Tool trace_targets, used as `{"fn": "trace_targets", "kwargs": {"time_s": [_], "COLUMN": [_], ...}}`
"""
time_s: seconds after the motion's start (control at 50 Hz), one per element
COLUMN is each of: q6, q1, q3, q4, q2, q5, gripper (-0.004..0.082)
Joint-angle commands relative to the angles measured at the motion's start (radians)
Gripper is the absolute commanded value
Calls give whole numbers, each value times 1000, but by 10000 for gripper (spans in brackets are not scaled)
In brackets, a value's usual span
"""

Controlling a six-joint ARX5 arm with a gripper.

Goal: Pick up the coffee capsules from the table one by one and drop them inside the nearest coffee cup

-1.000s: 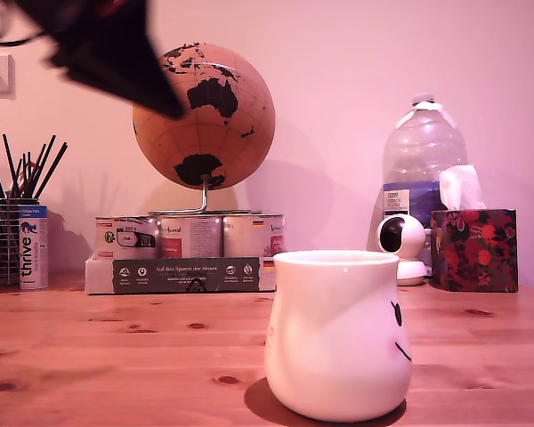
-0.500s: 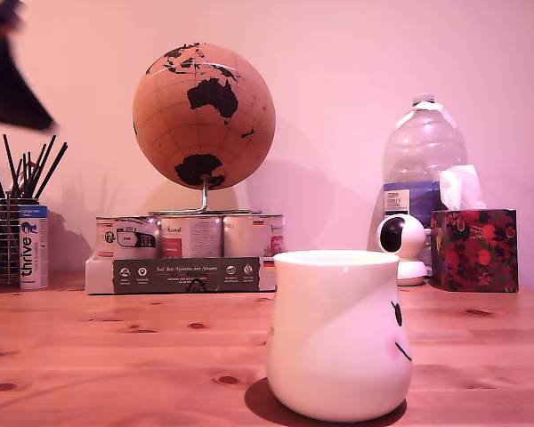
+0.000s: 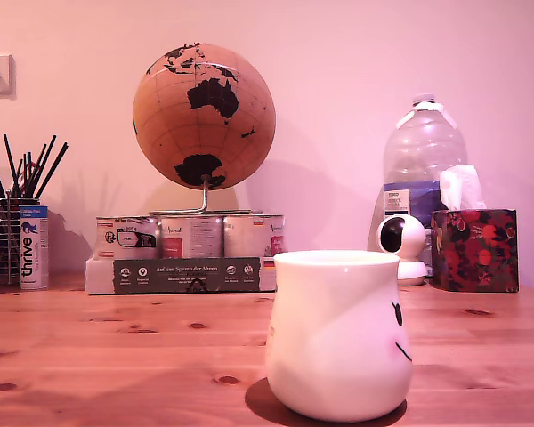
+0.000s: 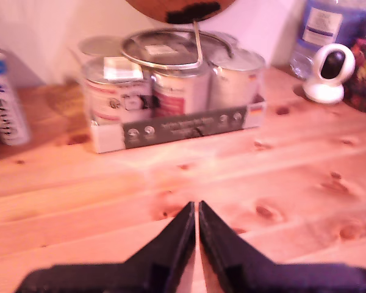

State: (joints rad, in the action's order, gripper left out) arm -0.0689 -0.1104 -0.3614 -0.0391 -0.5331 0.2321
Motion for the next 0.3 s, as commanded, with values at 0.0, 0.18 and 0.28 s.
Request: {"fn": "trace_targets", "kwargs": {"time_s": [0.0, 0.18, 0.28], "q6": [-3, -3, -3], "q1": [1, 1, 1], "q3": [14, 14, 14], "q4": [-14, -73, -81], "q2": [52, 170, 206], "q5": [-16, -31, -31], "gripper": [-19, -19, -19]}}
